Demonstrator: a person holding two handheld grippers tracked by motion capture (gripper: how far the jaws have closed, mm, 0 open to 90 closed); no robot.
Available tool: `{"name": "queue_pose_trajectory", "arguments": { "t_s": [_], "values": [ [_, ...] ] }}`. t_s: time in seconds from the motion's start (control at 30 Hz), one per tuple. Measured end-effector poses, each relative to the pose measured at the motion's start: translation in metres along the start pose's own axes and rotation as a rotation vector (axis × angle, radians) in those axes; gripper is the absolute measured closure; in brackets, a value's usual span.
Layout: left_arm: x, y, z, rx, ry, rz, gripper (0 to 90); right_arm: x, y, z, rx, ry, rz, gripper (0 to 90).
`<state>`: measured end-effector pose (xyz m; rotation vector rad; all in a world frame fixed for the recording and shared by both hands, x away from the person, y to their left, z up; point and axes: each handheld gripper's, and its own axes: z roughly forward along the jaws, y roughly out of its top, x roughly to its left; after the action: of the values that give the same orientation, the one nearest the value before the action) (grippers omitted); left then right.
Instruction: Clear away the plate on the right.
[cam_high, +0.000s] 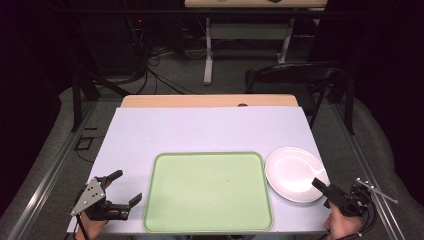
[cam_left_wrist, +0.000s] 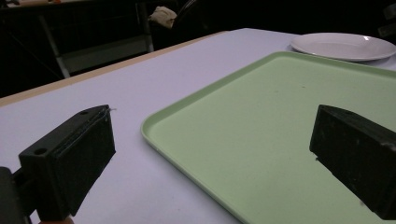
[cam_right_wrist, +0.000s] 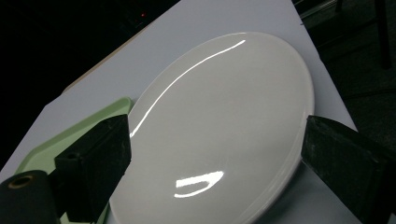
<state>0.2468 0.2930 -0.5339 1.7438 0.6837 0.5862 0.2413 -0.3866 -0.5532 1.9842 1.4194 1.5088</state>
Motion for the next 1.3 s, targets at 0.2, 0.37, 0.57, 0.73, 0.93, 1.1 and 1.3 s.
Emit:
{"name": "queue_pose_trajectory", "arguments": {
  "t_s": [0.2,0.37,0.57,0.73,0.93,1.1,1.3],
  "values": [
    [0.000,0.000,0.001,0.001,-0.001,0.000,0.0,-0.011,-0.004,0.004,0.001,-0.020,0.100,18.6],
    [0.000,0.000,0.001,0.000,0.003,-0.002,0.0,-0.017,-0.006,0.006,-0.008,-0.033,0.160,25.1],
    [0.000,0.000,0.000,-0.004,0.004,-0.002,0.0,-0.022,-0.005,0.007,-0.012,-0.044,0.225,33.3],
    [0.000,0.000,0.000,-0.006,0.005,-0.003,0.0,-0.023,-0.003,0.010,0.000,-0.050,0.239,39.8],
    [0.000,0.000,0.000,-0.008,0.004,-0.003,0.0,-0.025,-0.001,0.013,0.008,-0.052,0.298,46.0],
    [-0.001,0.001,0.001,-0.007,0.002,0.001,0.0,-0.027,-0.001,0.014,0.002,-0.043,0.330,50.3],
    [0.000,0.000,0.001,-0.007,0.006,-0.002,0.0,-0.029,-0.001,0.017,-0.005,-0.054,0.361,56.3]
  ]
}}
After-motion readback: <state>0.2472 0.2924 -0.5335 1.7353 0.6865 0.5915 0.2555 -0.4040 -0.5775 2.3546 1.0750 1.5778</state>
